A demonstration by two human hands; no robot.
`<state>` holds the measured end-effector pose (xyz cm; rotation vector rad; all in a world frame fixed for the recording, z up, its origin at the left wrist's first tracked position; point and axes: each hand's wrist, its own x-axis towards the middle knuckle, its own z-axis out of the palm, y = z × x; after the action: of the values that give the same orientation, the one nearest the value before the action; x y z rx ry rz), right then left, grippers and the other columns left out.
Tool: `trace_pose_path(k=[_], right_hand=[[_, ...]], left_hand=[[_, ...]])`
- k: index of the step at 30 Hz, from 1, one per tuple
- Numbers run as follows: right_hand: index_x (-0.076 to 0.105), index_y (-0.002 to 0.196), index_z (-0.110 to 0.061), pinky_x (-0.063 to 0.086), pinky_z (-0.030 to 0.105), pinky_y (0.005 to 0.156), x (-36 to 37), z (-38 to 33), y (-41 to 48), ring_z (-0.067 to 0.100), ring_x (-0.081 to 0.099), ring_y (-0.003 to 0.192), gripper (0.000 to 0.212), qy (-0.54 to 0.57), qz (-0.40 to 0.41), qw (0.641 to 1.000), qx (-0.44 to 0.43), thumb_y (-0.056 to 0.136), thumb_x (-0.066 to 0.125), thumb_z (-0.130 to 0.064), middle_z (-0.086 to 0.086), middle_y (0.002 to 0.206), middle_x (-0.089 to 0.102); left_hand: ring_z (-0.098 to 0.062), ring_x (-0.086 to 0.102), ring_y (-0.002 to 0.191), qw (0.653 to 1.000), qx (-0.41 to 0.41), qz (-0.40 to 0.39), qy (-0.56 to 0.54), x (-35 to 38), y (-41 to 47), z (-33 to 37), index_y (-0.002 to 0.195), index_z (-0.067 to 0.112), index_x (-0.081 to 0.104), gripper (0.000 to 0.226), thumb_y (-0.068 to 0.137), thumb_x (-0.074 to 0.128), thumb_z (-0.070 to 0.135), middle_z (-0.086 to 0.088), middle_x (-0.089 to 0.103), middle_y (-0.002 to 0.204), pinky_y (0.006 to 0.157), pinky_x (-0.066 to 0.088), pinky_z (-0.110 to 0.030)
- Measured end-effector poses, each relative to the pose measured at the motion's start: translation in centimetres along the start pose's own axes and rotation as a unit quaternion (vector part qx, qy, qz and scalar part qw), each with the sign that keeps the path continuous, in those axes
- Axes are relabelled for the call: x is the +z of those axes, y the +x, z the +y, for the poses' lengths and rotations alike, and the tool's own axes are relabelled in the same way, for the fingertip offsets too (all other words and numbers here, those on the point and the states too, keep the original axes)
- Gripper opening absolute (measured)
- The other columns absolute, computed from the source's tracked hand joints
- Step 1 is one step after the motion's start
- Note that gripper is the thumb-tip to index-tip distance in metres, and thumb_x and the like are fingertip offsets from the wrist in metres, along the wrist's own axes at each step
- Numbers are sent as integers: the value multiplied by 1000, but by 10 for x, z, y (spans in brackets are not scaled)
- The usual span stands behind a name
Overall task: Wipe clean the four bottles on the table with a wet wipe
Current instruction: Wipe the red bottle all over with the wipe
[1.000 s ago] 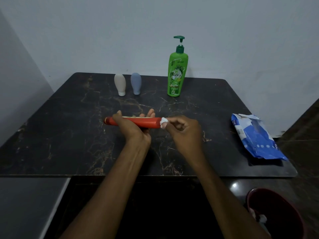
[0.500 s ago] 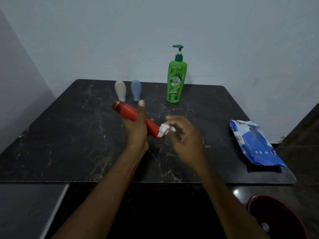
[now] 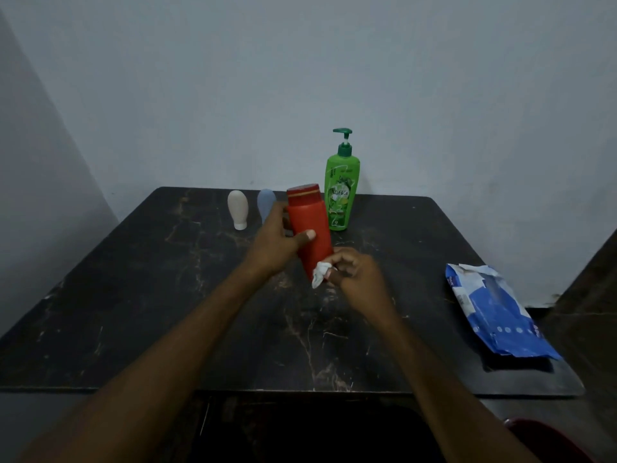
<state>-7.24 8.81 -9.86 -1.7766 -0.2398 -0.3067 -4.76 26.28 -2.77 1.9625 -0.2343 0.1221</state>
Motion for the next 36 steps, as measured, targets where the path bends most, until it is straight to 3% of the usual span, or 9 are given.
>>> trace_pose_path(k=[5, 9, 15, 17, 19, 21, 27, 36], right_hand=[[76, 87, -13, 60, 48, 82, 9, 12, 34, 23, 73, 88, 7, 22, -13, 1000, 13, 84, 75, -7, 5, 95, 75], [74, 84, -18, 61, 49, 81, 18, 15, 63, 23, 74, 85, 16, 45, -8, 998, 51, 87, 71, -3, 5, 87, 77], [76, 89, -14, 61, 43, 80, 26, 28, 108, 18, 73, 82, 7, 6, 16, 999, 49, 86, 73, -9, 0, 85, 76], [76, 89, -12, 60, 33, 76, 27, 30, 123, 11, 71, 78, 5, -15, 25, 999, 39, 86, 73, -9, -2, 84, 76], [76, 90, -10, 52, 16, 68, 28, 32, 137, 2, 66, 73, 4, -39, 32, 998, 28, 87, 73, -10, -3, 84, 74], [75, 91, -10, 44, 7, 62, 31, 34, 148, -1, 64, 76, 5, -65, 43, 997, 25, 87, 72, -13, -3, 86, 74], [68, 92, -7, 36, 7, 59, 42, 46, 168, 2, 57, 77, 5, -112, 43, 993, 18, 89, 70, -10, -2, 88, 66], [64, 87, -8, 41, 21, 65, 52, 64, 184, 11, 58, 81, 6, -116, 44, 992, -1, 88, 69, -11, 0, 87, 64]], left_hand=[[-22, 68, 102, 988, 65, -33, 137, -26, 39, 20, 133, 24, 46, 63, 83, 84, 20, -4, 65, 121, 83, 62, -40], [-17, 70, 82, 963, 81, -87, 242, -41, 77, 41, 124, 23, 54, 54, 81, 86, 21, -7, 69, 107, 66, 60, -30], [-26, 67, 97, 927, 78, -156, 333, -40, 126, 47, 124, 14, 54, 49, 84, 83, 16, -11, 64, 121, 84, 62, -44], [-28, 68, 98, 925, 70, -157, 338, -40, 142, 44, 122, 12, 52, 48, 84, 82, 15, -13, 63, 122, 85, 62, -47], [-30, 67, 101, 917, 67, -155, 361, -39, 157, 41, 122, 11, 50, 49, 84, 82, 16, -14, 62, 124, 88, 60, -48], [-31, 65, 104, 911, 67, -155, 377, -38, 171, 36, 123, 11, 49, 50, 84, 81, 16, -16, 62, 126, 89, 60, -48], [-24, 57, 101, 895, 71, -161, 410, -34, 204, 21, 129, 11, 47, 55, 86, 80, 17, -16, 61, 127, 79, 46, -34], [-23, 54, 94, 893, 74, -156, 416, -36, 224, 10, 127, 7, 46, 52, 87, 78, 12, -6, 54, 111, 76, 42, -34]])
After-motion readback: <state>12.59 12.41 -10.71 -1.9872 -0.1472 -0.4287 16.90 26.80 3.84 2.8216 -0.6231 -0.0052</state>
